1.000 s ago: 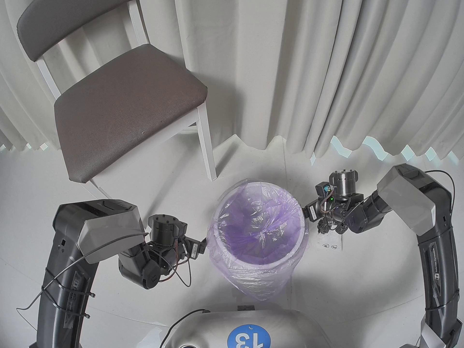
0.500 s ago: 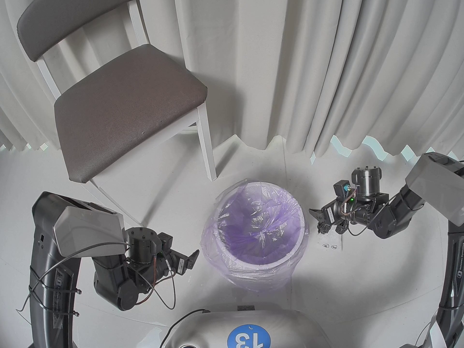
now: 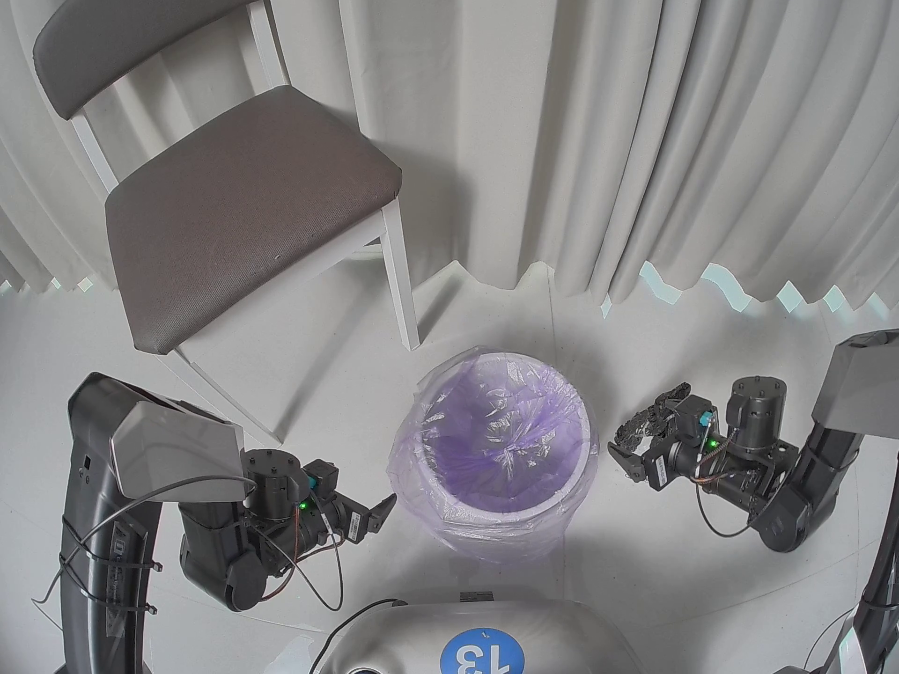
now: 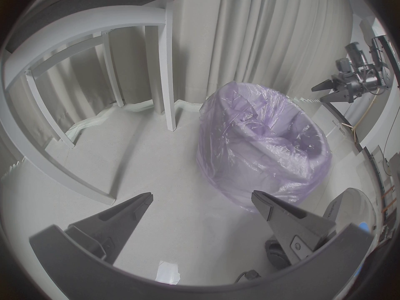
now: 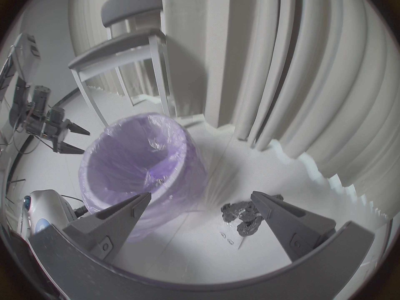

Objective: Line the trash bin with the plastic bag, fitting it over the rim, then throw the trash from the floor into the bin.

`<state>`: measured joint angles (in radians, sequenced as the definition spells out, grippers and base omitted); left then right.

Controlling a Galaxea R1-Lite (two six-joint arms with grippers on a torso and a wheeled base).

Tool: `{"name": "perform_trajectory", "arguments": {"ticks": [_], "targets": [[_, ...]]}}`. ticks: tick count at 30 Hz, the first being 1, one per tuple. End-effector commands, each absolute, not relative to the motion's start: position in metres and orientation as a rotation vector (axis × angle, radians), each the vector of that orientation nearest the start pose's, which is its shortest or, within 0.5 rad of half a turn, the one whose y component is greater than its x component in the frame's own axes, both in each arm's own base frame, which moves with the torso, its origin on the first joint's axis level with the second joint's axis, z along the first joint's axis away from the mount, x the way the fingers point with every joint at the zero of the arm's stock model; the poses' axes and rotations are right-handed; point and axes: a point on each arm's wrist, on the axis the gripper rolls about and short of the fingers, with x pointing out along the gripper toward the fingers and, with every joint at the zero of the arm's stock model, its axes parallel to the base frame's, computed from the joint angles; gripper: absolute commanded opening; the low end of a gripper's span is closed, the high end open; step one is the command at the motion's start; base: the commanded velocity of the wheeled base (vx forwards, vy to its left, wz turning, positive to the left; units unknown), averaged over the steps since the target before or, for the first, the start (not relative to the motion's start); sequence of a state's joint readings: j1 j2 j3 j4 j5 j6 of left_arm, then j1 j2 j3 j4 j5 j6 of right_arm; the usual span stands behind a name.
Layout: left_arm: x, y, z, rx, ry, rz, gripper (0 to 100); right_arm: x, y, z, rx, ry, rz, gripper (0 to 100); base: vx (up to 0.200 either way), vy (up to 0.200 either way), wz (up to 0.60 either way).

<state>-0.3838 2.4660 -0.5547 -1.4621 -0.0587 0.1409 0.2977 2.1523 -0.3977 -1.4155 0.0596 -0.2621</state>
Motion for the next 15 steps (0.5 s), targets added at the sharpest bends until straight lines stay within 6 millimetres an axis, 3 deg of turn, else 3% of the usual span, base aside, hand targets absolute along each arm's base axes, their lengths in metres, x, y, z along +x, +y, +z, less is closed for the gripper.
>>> {"name": "perform_trajectory", "arguments": {"ticks": [1,5,11,15], "targets": [[0.347,-0.144,-0.062,0.210,0.446,-0.494,100,0.250,0.093,-0.027,-0.330,0.505,0.471,100,0.000,0.000,0.00],[0.372,-0.162,-0.060,0.219,0.445,-0.491,100,0.250,0.098,-0.039,-0.291,0.546,0.484,100,0.000,0.000,0.00],[0.380,-0.174,-0.065,0.247,0.490,-0.464,100,0.265,0.105,-0.045,-0.271,0.512,0.484,100,0.000,0.000,0.00],[0.381,-0.172,-0.068,0.252,0.496,-0.436,100,0.279,0.110,-0.048,-0.257,0.471,0.481,100,0.000,0.000,0.00]]}}
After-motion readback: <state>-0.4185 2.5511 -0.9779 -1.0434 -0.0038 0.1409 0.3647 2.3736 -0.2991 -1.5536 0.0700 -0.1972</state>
